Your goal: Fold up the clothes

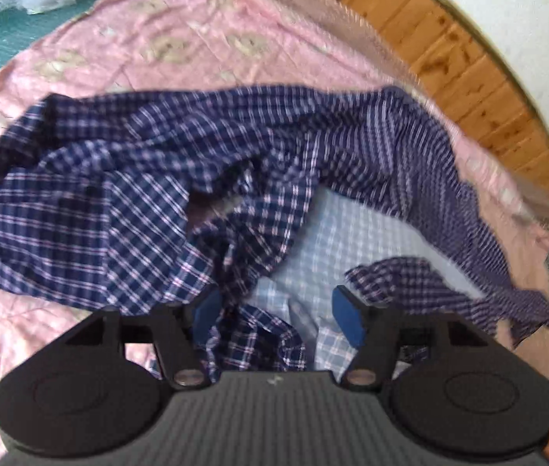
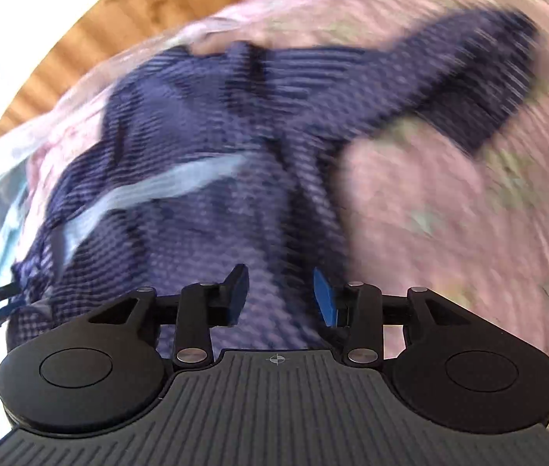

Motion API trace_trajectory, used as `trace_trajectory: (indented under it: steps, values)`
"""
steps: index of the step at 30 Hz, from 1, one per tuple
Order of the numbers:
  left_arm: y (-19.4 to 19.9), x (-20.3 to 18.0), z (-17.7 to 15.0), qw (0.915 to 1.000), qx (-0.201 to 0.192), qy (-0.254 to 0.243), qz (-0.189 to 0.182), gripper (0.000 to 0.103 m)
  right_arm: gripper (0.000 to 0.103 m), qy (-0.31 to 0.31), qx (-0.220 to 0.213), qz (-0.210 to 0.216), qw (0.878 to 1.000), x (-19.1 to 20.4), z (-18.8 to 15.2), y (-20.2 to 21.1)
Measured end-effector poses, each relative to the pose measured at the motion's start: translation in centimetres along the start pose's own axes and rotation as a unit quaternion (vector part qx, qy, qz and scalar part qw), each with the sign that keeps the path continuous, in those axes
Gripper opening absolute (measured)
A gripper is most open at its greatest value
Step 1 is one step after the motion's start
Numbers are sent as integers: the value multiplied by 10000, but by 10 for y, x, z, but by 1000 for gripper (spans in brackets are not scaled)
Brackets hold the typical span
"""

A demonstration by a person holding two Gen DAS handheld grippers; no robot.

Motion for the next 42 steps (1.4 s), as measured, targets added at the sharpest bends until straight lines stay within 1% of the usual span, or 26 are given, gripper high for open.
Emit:
trace_trajectory:
  steps: [2,5,7,8,9,11,13,15,17,18,19,22,23,24,26,27,28,29,31,33,34,37,38,40,41,42]
  values:
    - [-19,-2,-9,9991,130,-253,313,66,63,423,-69,181,9989,28,11,-9]
    - [-34,-5,-19,9966,231,-555,565,61,65,1162,-64,361,9925,64,17,-24]
    - [-34,-2,-21,9953,178,-654,698,45,65,1524,79,591,9865,86,8,-31]
    - [-31,0,-20,9952,140,-640,727,31,65,1704,151,736,9825,98,1,-33]
    - [-27,3,-18,9962,136,-540,674,25,65,1882,190,905,9778,109,-7,-33]
    - [-13,8,-14,9981,60,-347,508,26,65,2277,221,1308,9646,135,-25,-27]
    - [6,12,-7,9970,-162,-497,568,31,66,2714,204,1678,9475,163,-44,-23]
    - [20,15,-3,9918,-378,-887,844,47,67,3137,164,1968,9288,190,-61,-21]
    - [26,16,-2,9838,-484,-1367,1052,50,67,3358,229,2200,9156,210,-72,-23]
    - [26,13,-3,9813,-463,-1557,1030,51,67,3309,308,2330,9140,217,-76,-23]
    - [24,8,-5,9793,-433,-1720,976,51,67,3218,398,2462,9134,224,-79,-24]
    - [13,-9,-12,9735,-404,-2095,823,57,67,2336,816,2894,9247,234,-84,-30]
    - [7,-14,-14,9706,-408,-2233,802,58,71,2053,950,3012,9263,238,-86,-32]
    - [-1,-16,-17,9676,-386,-2354,823,58,77,1857,1053,3088,9269,242,-90,-35]
    - [-18,-19,-21,9632,-308,-2529,858,56,77,1772,1162,3164,9246,251,-98,-40]
    - [-26,-19,-22,9627,-256,-2565,828,51,77,1841,1189,3188,9221,256,-102,-42]
    - [-30,-18,-21,9640,-215,-2530,785,46,77,1948,1216,3196,9193,261,-106,-43]
    - [-27,-14,-19,9693,-195,-2345,711,38,77,2076,1202,3225,9157,266,-109,-40]
    - [-22,-5,-13,9786,-155,-1971,564,30,75,2351,1088,3253,9094,274,-113,-31]
    - [-17,3,-7,9863,-114,-1594,416,9,75,2633,916,3091,9092,271,-116,-24]
    - [-14,7,-4,9895,-94,-1404,341,9,74,2714,896,2981,9108,267,-118,-26]
    - [-6,20,5,9965,-32,-832,117,6,55,2853,820,2372,9250,242,-120,-42]
    - [-3,24,8,9979,-12,-641,42,6,47,2874,780,2057,9322,230,-116,-49]
    - [2,32,15,9996,29,-257,-107,5,45,2672,657,1499,9496,201,-104,-58]
    - [5,36,18,9998,50,-64,-182,5,37,2445,647,1319,9584,186,-96,-60]
    - [8,40,21,9996,70,128,-257,5,39,2234,631,1132,9661,171,-89,-62]
Point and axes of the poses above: each gripper's, at about its wrist camera, not at the fingertips, and y roughly against the way its jaws point, x to its left, z to its top, the point moved 7 cm from there along -y, roughly the way its jaws point, and after that the axes turned 12 degrees about -x, right-handed, at the moved point
